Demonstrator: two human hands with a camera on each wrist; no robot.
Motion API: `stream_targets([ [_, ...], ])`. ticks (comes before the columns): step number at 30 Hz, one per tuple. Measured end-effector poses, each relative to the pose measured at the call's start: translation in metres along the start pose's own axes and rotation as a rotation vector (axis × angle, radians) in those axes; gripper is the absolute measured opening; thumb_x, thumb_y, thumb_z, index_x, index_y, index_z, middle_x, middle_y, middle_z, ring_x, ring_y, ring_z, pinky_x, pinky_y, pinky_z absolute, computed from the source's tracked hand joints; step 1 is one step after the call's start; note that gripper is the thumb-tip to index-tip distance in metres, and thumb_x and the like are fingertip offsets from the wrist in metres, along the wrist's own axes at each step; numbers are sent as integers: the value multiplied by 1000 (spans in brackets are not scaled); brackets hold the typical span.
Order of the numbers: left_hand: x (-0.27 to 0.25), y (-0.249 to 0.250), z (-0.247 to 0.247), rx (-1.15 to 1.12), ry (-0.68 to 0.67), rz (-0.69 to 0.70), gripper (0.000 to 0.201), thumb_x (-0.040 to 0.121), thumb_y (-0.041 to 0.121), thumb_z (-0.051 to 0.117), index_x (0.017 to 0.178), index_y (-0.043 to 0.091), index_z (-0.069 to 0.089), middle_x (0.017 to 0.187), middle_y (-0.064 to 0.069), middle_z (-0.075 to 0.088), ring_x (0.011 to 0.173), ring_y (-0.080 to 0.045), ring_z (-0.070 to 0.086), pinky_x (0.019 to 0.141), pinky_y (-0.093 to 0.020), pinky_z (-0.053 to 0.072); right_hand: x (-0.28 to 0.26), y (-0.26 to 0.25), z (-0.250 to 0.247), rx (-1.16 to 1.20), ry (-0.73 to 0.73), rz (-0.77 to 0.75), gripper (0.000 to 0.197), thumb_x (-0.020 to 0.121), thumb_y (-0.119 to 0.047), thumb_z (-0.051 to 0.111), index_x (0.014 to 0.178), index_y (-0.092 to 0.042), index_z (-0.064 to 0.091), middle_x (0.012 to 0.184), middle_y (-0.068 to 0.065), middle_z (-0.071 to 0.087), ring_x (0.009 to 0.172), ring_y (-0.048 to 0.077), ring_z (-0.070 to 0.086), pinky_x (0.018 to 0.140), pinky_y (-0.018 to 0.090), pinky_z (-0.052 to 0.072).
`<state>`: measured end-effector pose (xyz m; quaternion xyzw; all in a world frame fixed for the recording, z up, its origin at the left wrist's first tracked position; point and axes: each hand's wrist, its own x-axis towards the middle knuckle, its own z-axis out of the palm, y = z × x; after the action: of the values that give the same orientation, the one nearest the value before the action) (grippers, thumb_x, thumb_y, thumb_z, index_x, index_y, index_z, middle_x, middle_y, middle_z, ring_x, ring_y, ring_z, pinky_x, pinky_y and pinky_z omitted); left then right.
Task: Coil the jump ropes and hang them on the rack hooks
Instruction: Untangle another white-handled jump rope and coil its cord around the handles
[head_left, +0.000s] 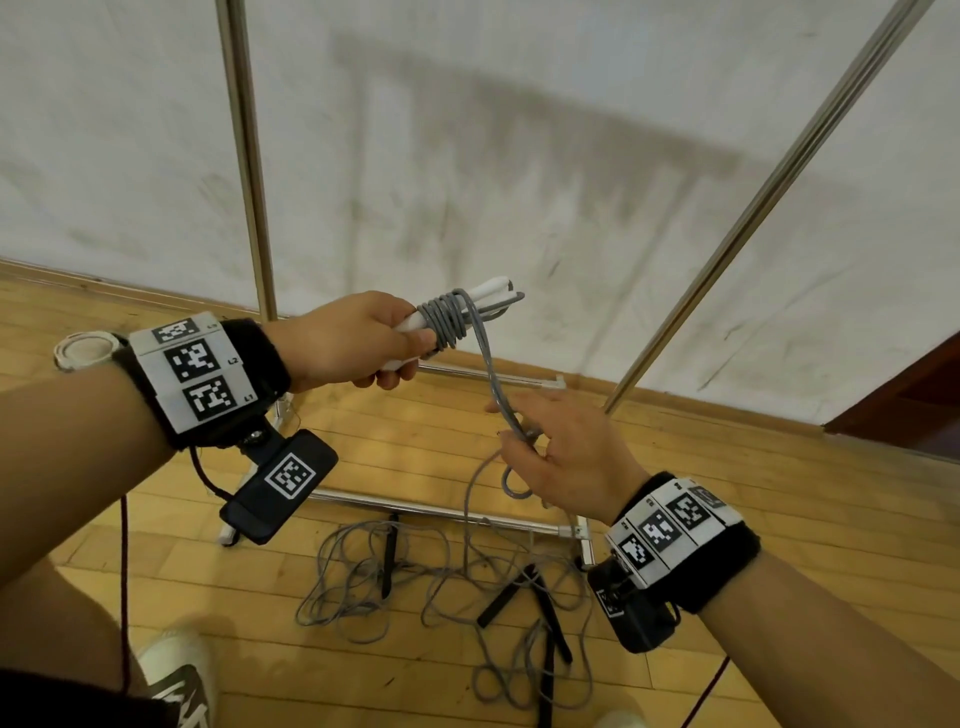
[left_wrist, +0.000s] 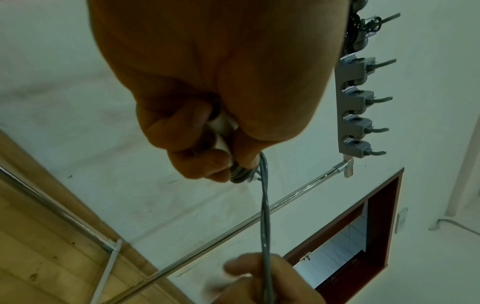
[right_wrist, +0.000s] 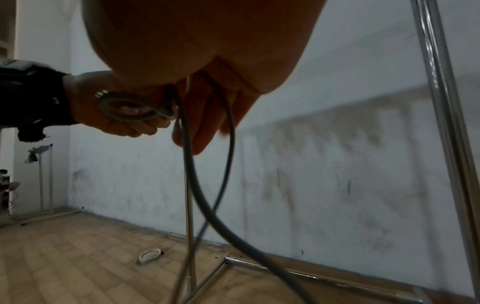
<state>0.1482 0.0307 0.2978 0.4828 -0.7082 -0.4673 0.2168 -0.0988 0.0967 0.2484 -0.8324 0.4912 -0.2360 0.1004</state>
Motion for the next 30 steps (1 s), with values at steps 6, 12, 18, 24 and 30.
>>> stream_targets([
  [6, -2, 6, -2, -108, 3, 67, 25, 104, 24, 48, 101, 4, 61, 67, 3, 61, 54, -10, 53, 46, -19, 38, 4, 0, 3, 507, -38, 208, 27, 99, -11, 49, 106, -34, 62, 73, -6, 68, 67, 13, 70, 65, 31, 59],
  [12, -9, 11, -3, -198, -86, 136, 26, 103, 24, 47, 103, 0, 57, 67, 0, 59, 52, -11, 50, 45, -19, 34, 9, 3, 7, 650, -105, 239, 32, 98, -34, 40, 125, -34, 59, 68, -13, 45, 59, 0, 44, 58, 14, 38],
  [18, -23, 14, 3, -159, -487, 203, 30, 95, 23, 52, 97, -7, 54, 63, -6, 52, 47, -15, 42, 47, -22, 31, 6, 1, 1, 320, -244, 145, 22, 104, -16, 39, 101, -29, 57, 80, -5, 70, 61, 12, 66, 63, 37, 58],
  [24, -30, 8, 18, 241, -771, 110, 20, 97, 28, 53, 83, 15, 58, 66, 1, 58, 55, -12, 52, 55, -20, 44, 12, 0, -17, 232, -433, 125, 16, 97, -10, 52, 101, -13, 68, 82, -8, 68, 72, 8, 62, 71, 27, 51],
  [30, -18, -6, 38, 691, -649, 2, 22, 98, 36, 52, 79, 25, 55, 73, 2, 61, 60, -12, 51, 62, -32, 47, 16, -3, -21, 144, -459, 175, 8, 93, -20, 61, 90, -24, 66, 63, -8, 68, 52, 5, 65, 49, 15, 47],
])
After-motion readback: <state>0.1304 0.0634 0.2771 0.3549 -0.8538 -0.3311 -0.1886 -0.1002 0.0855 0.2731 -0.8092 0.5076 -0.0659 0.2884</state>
